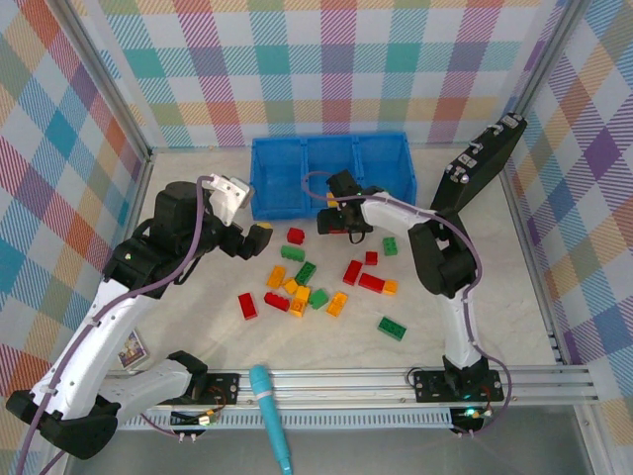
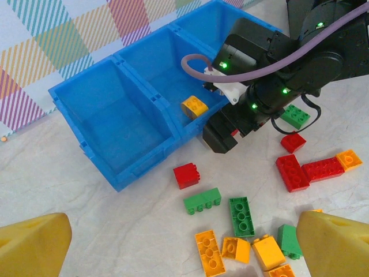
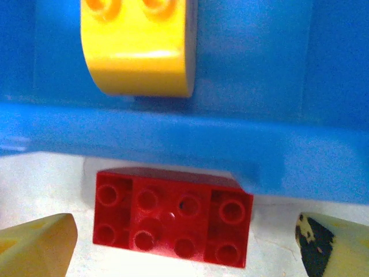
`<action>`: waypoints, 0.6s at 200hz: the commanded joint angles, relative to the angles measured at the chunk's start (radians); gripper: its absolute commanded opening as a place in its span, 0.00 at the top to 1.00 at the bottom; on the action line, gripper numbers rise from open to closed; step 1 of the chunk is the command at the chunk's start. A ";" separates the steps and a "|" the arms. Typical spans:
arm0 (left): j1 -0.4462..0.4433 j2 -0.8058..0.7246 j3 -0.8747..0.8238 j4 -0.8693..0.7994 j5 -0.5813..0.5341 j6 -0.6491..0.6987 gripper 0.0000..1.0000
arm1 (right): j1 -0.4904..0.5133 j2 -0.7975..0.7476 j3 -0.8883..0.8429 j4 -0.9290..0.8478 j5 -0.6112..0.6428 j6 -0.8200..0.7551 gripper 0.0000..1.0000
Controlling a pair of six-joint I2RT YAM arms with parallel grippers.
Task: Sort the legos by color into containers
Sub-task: Pick up the lego from the center of the table.
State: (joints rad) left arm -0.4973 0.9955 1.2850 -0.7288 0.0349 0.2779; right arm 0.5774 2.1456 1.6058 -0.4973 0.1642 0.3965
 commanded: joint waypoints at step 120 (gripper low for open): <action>-0.012 -0.006 -0.012 0.019 -0.021 0.012 0.00 | 0.030 0.092 0.104 -0.119 0.074 -0.021 0.44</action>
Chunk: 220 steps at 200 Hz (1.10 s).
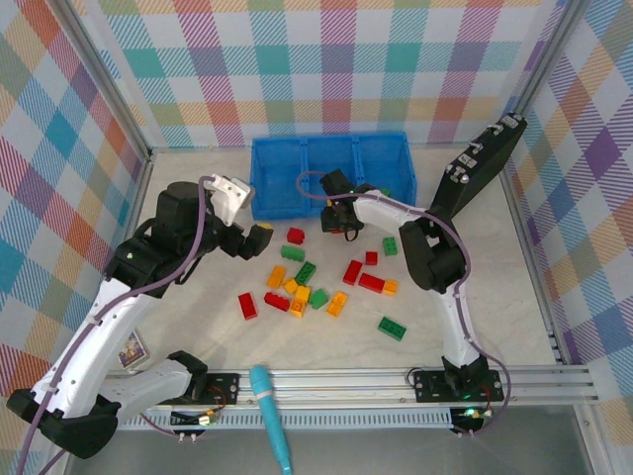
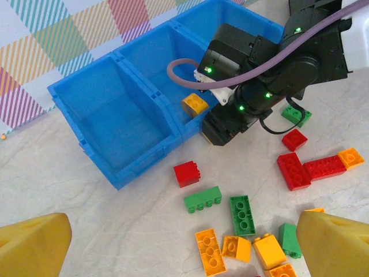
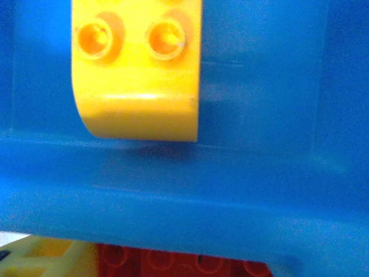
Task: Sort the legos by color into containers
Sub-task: Pick up the lego from the center of the table, then place the lego in the container.
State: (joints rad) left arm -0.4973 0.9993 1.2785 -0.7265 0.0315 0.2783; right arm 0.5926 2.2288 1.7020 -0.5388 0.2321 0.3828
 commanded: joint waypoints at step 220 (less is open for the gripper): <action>-0.012 -0.165 -0.025 0.045 -0.124 0.042 0.00 | 0.111 0.201 0.647 0.266 -0.111 -0.827 0.44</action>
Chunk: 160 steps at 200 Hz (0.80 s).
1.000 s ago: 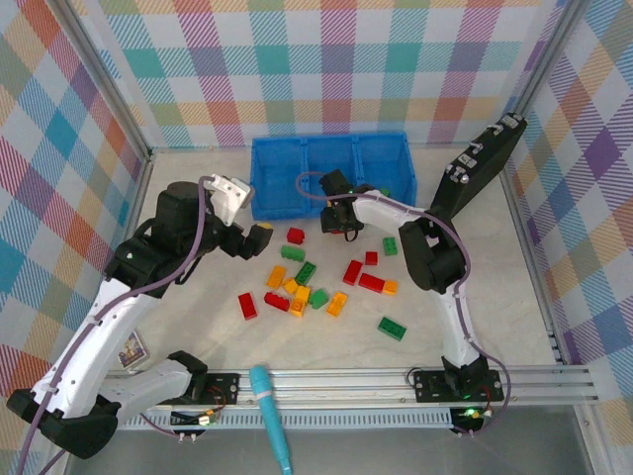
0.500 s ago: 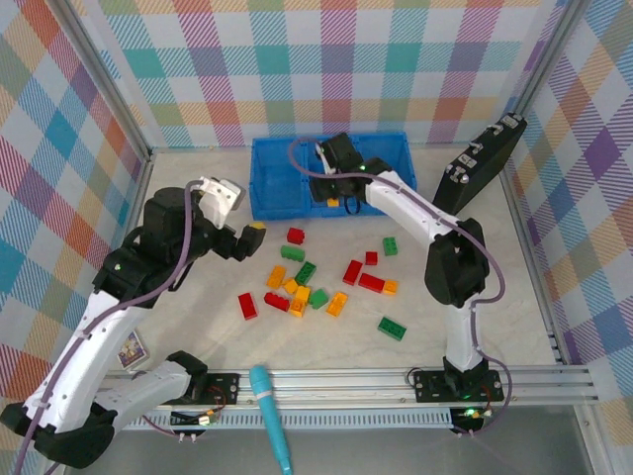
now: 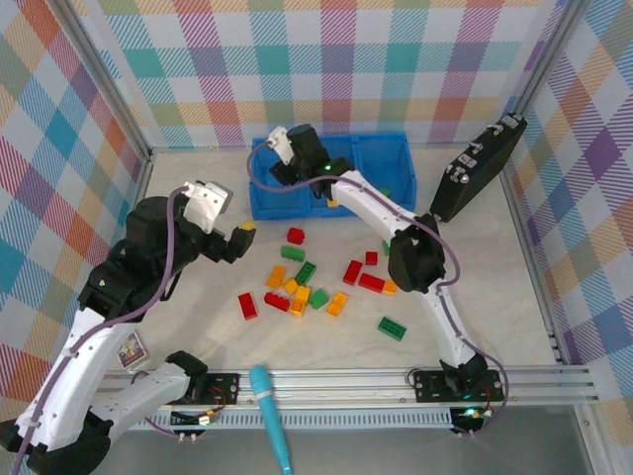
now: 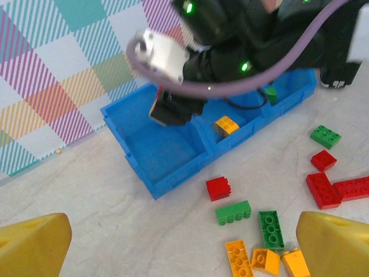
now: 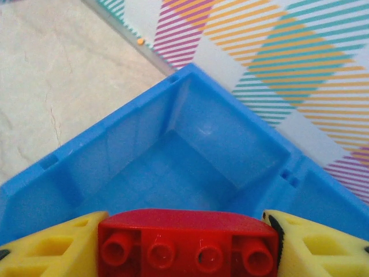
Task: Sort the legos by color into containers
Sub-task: Place the lego in the container.
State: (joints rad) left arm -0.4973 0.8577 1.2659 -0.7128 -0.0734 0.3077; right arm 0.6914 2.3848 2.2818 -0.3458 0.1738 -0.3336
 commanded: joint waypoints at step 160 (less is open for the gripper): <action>-0.012 -0.023 0.014 0.018 -0.036 0.018 0.00 | 0.059 0.188 0.125 0.019 0.027 -0.403 0.13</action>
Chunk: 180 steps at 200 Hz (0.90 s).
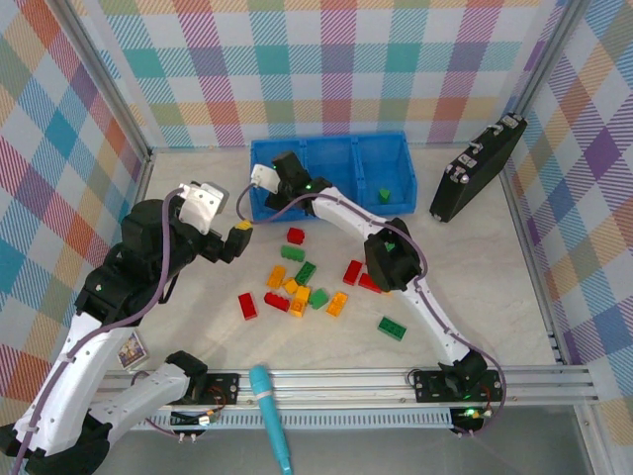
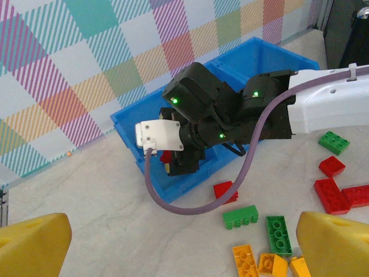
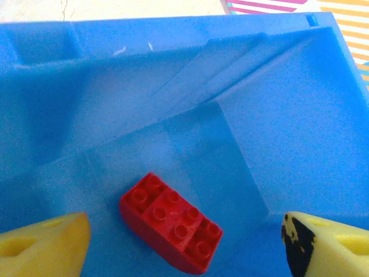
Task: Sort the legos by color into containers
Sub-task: Place the lego in the container, then pick up the lego from the center of the table.
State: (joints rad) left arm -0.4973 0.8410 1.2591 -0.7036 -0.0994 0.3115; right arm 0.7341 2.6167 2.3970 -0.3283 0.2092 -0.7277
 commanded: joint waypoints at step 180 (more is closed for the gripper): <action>-0.014 0.046 0.075 -0.024 -0.023 0.026 0.00 | -0.160 -1.077 -0.975 -0.262 0.194 0.844 0.09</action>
State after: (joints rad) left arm -0.4973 0.8822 1.2995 -0.7074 -0.1219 0.3302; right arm 0.6373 1.6127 1.5066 -0.4469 0.3786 -0.1356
